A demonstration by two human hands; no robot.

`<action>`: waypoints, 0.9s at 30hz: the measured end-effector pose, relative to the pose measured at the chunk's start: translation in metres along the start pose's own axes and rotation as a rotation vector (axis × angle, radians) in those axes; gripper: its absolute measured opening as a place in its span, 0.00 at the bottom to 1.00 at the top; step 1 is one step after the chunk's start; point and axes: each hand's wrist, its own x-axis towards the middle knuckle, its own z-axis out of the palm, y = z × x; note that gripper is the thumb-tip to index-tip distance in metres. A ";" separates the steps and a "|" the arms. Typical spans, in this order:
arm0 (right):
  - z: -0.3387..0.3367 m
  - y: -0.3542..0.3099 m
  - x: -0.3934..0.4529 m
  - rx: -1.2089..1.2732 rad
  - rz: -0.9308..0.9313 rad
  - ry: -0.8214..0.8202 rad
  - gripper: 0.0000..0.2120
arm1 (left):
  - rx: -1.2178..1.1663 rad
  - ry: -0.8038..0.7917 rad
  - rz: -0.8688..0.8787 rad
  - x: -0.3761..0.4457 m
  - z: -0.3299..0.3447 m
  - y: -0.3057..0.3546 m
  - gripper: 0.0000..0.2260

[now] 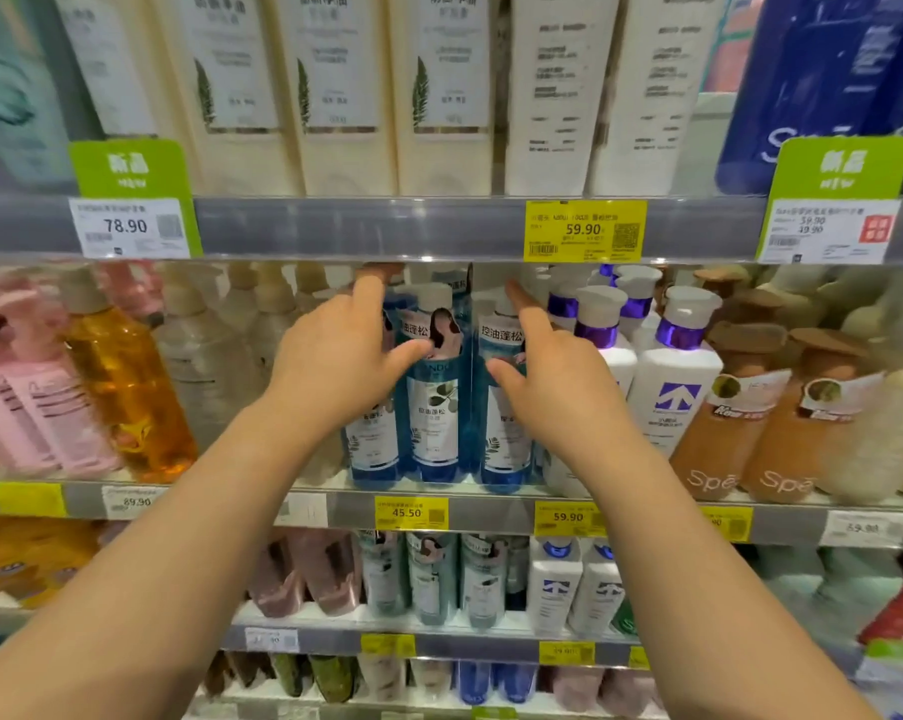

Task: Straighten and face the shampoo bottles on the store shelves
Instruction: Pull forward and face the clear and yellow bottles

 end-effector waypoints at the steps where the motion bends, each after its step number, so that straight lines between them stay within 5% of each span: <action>1: 0.001 0.001 0.002 -0.018 -0.012 -0.001 0.36 | 0.020 -0.021 0.023 0.004 0.002 0.004 0.32; 16: 0.003 0.012 0.006 -0.131 -0.136 -0.008 0.35 | 0.220 -0.366 0.138 0.014 0.021 0.044 0.24; 27: 0.001 0.014 0.009 -0.052 -0.129 -0.029 0.37 | 0.197 -0.276 0.125 0.015 0.007 0.041 0.22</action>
